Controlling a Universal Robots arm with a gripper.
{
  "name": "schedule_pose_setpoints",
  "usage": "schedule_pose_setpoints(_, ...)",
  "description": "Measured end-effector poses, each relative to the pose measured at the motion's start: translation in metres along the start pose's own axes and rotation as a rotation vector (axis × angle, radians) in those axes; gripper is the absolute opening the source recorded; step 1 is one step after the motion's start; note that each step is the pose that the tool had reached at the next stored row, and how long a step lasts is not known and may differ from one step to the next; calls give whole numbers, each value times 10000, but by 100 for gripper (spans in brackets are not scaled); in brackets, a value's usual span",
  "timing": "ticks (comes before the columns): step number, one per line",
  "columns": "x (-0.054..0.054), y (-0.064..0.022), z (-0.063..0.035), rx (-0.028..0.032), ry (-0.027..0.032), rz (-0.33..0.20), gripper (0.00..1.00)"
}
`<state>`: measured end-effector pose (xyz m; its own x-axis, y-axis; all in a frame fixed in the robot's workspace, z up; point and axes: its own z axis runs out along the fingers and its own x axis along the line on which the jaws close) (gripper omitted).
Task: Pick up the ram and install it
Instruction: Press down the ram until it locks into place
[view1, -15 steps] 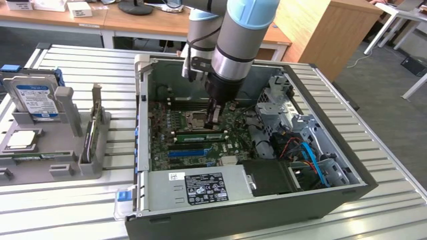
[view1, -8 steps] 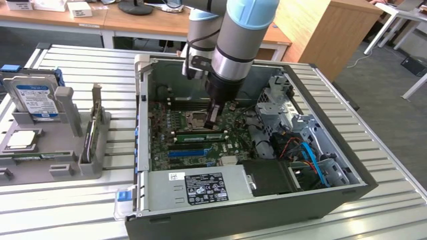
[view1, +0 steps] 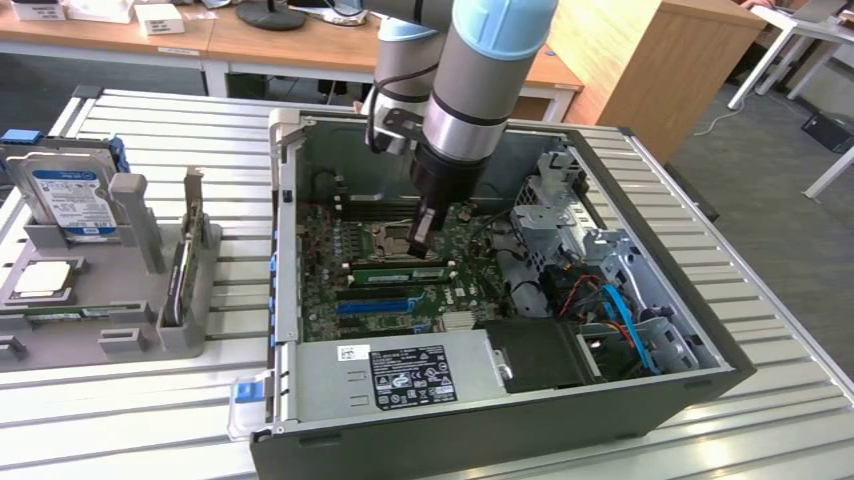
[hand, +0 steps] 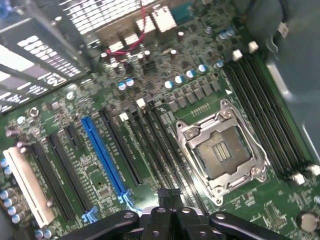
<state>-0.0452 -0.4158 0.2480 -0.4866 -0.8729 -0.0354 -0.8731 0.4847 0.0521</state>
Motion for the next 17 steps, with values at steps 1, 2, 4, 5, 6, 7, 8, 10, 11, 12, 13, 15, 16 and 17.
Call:
schedule_pose_setpoints(1,0,0,0,5,-6,132,11)
schedule_pose_setpoints(2,0,0,1,10,-12,260,11)
schedule_pose_setpoints(4,0,0,1,20,-25,507,11)
schedule_pose_setpoints(5,0,0,2,24,-31,630,11)
schedule_pose_setpoints(6,0,0,2,29,-36,761,11)
schedule_pose_setpoints(7,0,0,2,34,-43,889,11)
schedule_pose_setpoints(8,0,0,3,39,-49,1021,11)
schedule_pose_setpoints(10,0,0,4,49,-63,1295,11)
schedule_pose_setpoints(11,0,0,4,54,-68,1432,11)
schedule_pose_setpoints(12,0,0,5,60,-75,1576,11)
schedule_pose_setpoints(13,0,0,5,67,-79,1711,11)
schedule_pose_setpoints(15,0,-1,6,80,-87,1976,11)
schedule_pose_setpoints(16,1,-1,6,86,-91,2108,11)
schedule_pose_setpoints(17,1,-1,6,93,-94,2243,11)
